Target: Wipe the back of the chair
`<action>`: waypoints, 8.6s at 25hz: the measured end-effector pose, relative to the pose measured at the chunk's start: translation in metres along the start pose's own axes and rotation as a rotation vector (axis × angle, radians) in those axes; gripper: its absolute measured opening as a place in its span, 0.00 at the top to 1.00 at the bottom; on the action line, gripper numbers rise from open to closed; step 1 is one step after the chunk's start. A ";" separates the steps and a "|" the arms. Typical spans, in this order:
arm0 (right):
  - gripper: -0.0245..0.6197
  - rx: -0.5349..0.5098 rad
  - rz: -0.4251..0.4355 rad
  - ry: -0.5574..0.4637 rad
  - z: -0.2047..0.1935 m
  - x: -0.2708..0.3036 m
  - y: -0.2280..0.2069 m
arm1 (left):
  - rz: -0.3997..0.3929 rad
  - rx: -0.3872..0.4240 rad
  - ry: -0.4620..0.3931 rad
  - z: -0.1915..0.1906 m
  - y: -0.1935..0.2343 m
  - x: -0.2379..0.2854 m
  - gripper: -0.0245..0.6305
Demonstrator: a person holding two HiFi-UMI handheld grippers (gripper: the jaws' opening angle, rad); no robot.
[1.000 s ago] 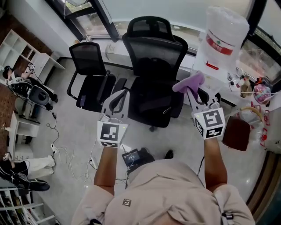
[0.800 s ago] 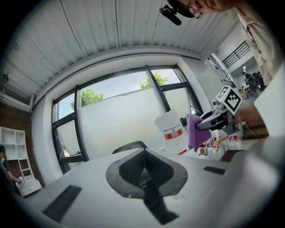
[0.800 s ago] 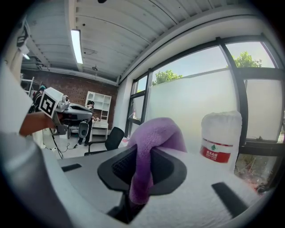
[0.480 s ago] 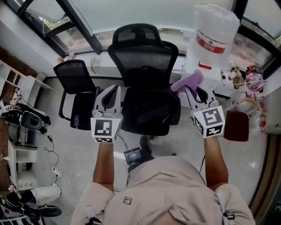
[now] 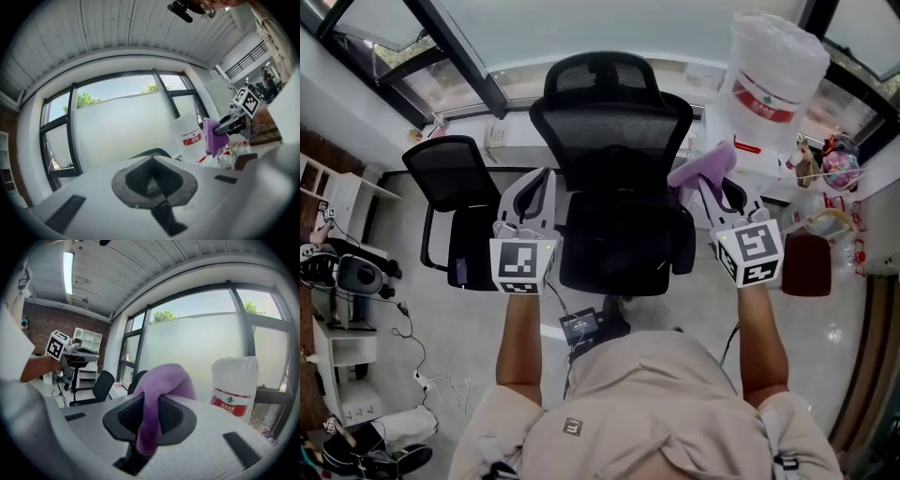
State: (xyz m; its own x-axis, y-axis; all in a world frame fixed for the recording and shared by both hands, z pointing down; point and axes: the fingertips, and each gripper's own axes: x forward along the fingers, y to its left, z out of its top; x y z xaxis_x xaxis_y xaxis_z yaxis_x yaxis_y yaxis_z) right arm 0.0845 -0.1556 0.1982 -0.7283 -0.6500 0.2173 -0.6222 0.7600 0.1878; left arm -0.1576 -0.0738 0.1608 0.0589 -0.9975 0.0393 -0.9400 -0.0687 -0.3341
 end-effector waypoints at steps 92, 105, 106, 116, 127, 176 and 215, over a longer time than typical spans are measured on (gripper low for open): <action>0.88 -0.151 0.219 0.209 -0.169 0.522 0.186 | 0.100 -0.246 0.230 -0.353 0.182 0.133 0.95; 0.88 -0.043 -0.121 0.325 -0.252 0.390 -0.023 | -0.209 -0.205 0.153 -0.292 0.016 0.234 0.95; 0.88 -0.029 -0.156 0.336 -0.260 0.375 -0.041 | -0.233 -0.202 0.148 -0.287 -0.001 0.239 0.95; 0.88 0.006 -0.231 0.369 -0.288 0.319 -0.093 | -0.310 -0.199 0.156 -0.270 -0.072 0.248 0.95; 0.88 -0.056 0.009 0.310 -0.241 0.426 0.027 | -0.137 -0.217 0.191 -0.308 0.033 0.216 0.95; 0.88 0.043 -0.145 0.411 -0.312 0.357 -0.043 | -0.255 -0.216 0.202 -0.305 -0.043 0.235 0.95; 0.88 -0.137 0.276 0.296 -0.195 0.452 0.186 | 0.034 -0.189 0.257 -0.331 0.124 0.122 0.95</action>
State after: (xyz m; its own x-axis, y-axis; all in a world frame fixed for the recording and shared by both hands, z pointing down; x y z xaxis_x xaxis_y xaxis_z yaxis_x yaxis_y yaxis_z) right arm -0.3046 -0.3081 0.5185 -0.7362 -0.4095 0.5388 -0.3568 0.9114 0.2051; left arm -0.3781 -0.1984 0.4360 -0.0376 -0.9606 0.2755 -0.9872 -0.0070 -0.1591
